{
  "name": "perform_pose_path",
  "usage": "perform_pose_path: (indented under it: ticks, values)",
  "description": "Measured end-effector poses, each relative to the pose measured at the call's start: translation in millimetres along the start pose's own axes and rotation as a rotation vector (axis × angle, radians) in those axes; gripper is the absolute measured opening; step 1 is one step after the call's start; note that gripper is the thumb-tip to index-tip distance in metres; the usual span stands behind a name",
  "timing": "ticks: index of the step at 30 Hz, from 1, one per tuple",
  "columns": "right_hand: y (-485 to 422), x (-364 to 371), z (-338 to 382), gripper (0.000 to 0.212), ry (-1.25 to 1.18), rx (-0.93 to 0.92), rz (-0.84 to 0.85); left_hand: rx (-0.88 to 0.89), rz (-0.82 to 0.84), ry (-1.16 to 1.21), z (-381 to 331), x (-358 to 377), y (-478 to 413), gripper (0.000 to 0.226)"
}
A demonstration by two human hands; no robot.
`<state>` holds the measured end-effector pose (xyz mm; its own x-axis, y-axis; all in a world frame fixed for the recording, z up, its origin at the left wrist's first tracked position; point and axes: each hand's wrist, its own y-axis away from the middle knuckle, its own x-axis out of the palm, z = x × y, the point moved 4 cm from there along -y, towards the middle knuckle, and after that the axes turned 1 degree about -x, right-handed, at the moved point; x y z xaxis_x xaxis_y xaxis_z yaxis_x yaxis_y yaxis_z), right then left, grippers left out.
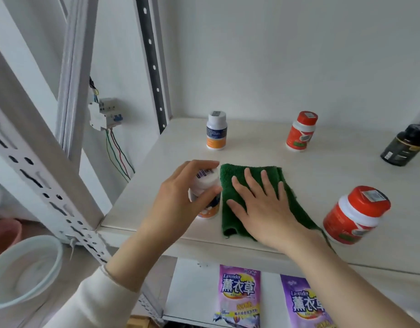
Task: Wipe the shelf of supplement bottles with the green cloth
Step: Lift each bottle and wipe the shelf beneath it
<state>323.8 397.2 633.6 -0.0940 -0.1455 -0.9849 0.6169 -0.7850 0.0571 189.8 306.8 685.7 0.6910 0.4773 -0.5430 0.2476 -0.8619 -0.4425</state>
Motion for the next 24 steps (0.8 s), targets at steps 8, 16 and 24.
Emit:
perform_pose_path:
  ticks: [8,16,24]
  values:
    - [-80,-13,-33,0.052,-0.053,0.234,0.096,-0.003,-0.009,0.120,9,-1,-3,0.031]
    - [28,14,66,0.051,-0.116,-0.259,-0.005,-0.002,-0.230,0.207,14,-73,-16,0.025]
    - [-24,-10,2,0.049,-0.085,0.146,0.015,-0.041,-0.218,0.164,18,-79,-8,0.029]
